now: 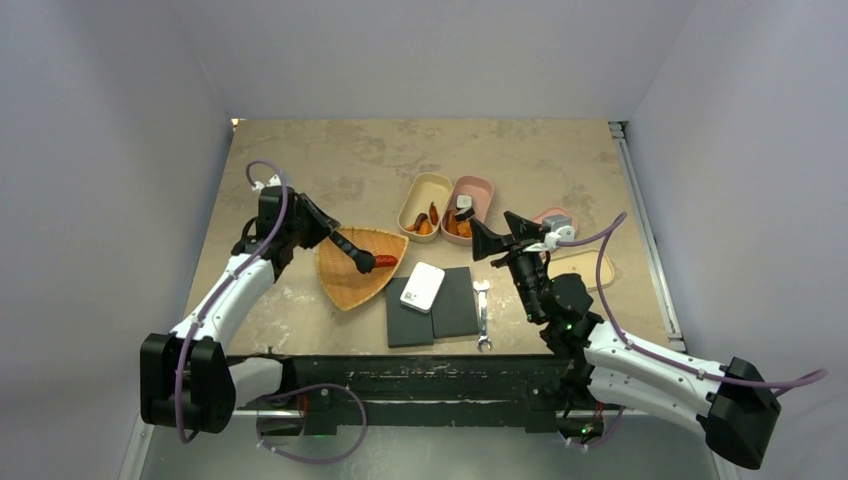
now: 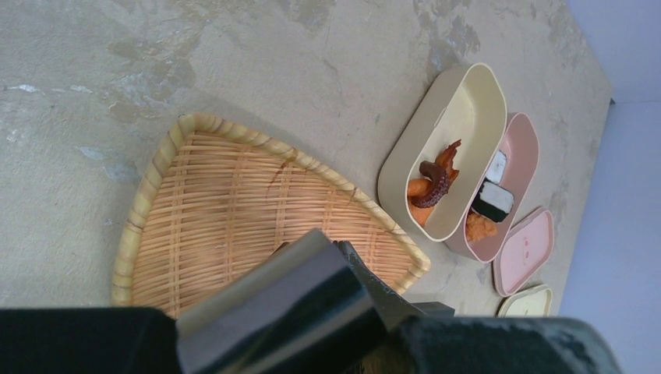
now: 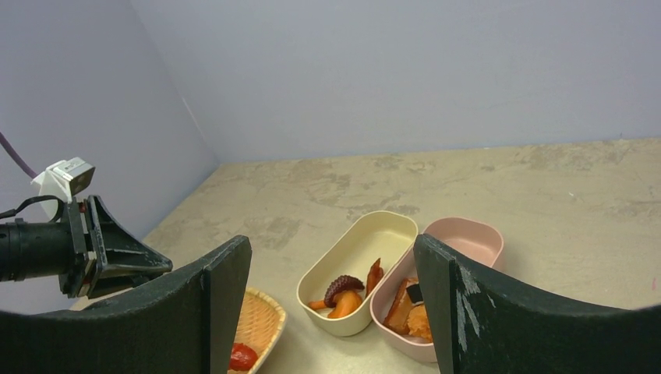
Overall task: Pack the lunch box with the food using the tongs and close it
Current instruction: Pick up the fake food from the plate.
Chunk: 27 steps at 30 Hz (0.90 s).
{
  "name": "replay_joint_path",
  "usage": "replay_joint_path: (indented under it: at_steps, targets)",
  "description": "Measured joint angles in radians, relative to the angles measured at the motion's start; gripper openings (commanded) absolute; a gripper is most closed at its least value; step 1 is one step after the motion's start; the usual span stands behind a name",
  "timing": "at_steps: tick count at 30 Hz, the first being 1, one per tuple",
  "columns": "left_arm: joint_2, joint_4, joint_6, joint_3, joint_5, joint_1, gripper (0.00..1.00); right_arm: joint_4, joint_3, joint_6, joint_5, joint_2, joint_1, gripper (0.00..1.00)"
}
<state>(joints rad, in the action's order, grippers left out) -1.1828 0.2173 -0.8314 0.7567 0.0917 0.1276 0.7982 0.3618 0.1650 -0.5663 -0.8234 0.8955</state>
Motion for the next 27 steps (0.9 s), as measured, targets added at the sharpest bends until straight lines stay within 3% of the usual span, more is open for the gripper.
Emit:
replay_joint_path:
  at_steps: [27]
  targets:
    - [0.001, -0.100, -0.105, -0.052, 0.108, -0.115, 0.00, -0.008, 0.000, 0.000, -0.020, -0.017, 0.000, 0.80]
